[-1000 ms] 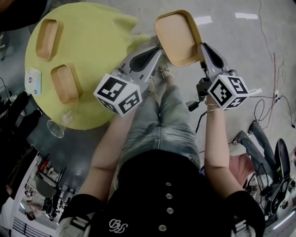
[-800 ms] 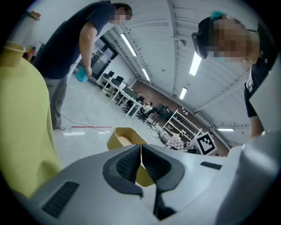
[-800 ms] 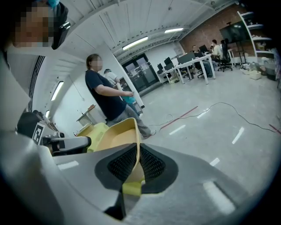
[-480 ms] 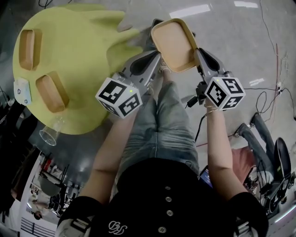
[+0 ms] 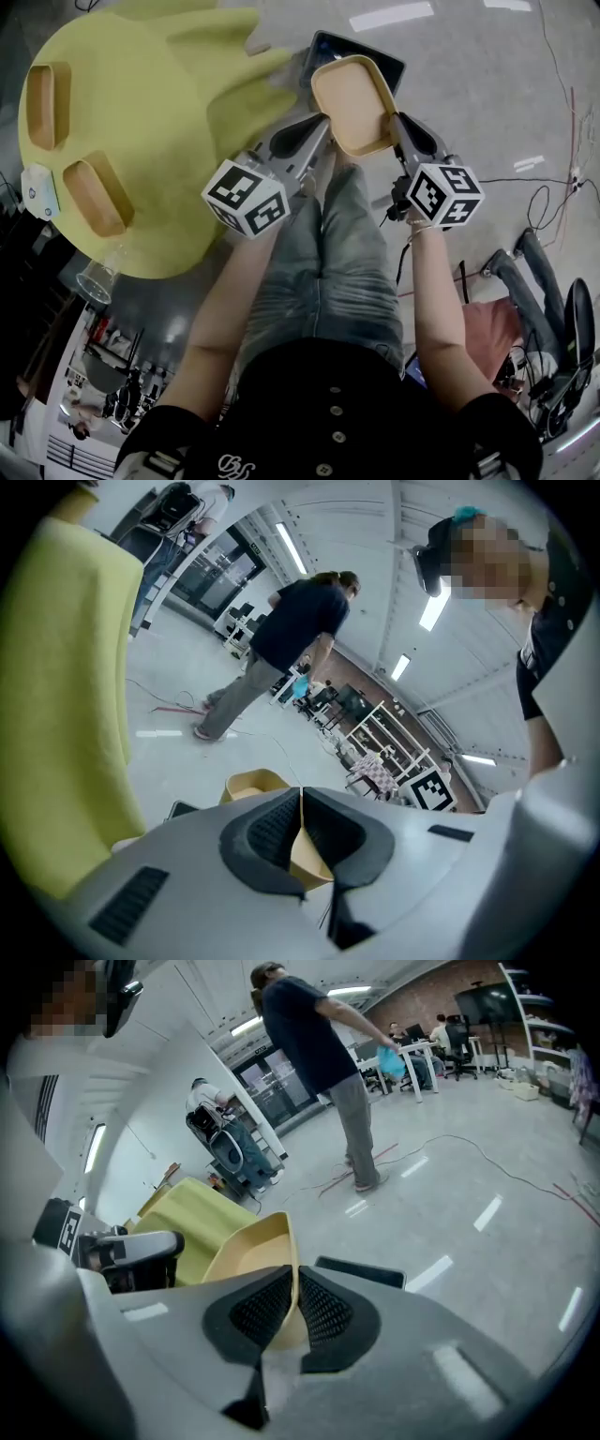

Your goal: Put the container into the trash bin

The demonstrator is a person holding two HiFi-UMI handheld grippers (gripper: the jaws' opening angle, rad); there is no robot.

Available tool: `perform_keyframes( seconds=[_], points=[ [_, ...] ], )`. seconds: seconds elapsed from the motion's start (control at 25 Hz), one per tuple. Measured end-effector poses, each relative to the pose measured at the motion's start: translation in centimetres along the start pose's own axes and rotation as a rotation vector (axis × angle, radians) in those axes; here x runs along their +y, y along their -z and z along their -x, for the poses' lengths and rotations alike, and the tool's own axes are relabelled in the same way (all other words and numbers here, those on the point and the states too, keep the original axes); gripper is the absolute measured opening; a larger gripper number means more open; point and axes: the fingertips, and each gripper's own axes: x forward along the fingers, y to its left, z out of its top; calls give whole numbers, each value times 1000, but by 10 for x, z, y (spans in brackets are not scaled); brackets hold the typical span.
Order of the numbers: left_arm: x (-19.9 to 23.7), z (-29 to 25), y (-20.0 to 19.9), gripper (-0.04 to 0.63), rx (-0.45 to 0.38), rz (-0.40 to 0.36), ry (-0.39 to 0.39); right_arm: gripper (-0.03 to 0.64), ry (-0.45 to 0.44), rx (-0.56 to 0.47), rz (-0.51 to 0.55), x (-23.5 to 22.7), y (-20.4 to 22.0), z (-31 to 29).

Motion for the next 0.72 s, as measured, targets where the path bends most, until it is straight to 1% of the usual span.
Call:
perform_keyframes(
  seconds=[0.16, 0.44, 0.56, 0.72],
  points=[
    [14, -5, 20, 17, 26, 22, -11, 23, 25, 28, -16, -11, 22, -7],
    [24, -25, 45, 17, 79, 54, -6, 23, 70, 59, -16, -38, 35, -27],
    [27, -33, 54, 17, 87, 69, -18, 24, 83, 72, -18, -48, 40, -37],
    [28, -44, 57, 17, 81, 92, -22, 25, 72, 82, -25, -52, 42, -51]
  ],
)
